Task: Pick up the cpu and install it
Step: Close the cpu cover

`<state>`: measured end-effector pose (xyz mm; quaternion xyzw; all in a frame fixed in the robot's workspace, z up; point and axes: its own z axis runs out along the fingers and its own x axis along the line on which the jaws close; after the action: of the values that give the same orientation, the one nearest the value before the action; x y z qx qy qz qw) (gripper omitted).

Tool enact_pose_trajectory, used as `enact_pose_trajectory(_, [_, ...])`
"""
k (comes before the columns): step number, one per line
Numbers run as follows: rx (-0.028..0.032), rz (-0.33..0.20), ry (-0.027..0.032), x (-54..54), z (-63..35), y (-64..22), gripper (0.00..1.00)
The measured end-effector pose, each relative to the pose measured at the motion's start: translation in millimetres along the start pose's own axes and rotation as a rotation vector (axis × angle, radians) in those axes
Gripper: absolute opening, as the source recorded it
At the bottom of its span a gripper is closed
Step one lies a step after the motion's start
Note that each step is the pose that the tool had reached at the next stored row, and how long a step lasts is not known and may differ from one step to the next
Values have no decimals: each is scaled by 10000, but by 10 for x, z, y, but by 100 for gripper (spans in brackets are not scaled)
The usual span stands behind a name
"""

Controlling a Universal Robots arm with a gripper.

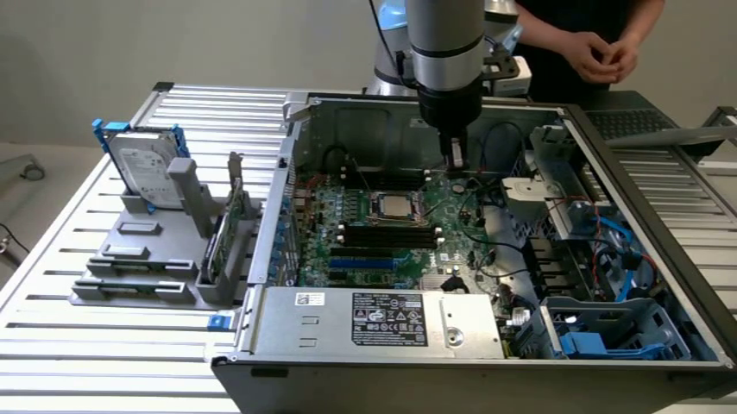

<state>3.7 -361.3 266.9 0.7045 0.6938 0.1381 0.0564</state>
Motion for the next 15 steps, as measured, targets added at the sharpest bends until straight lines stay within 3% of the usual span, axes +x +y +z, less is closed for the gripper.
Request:
enact_pose_trajectory(4, [-144, -17, 3, 0, 14, 48, 11])
enact_pose_trajectory(10, [-152, -22, 6, -8, 101, 119, 11])
enact_pose_trajectory(12, [-108, -16, 5, -11, 129, 123, 11])
enact_pose_trajectory(15, [90, 5, -2, -13, 150, 125, 11])
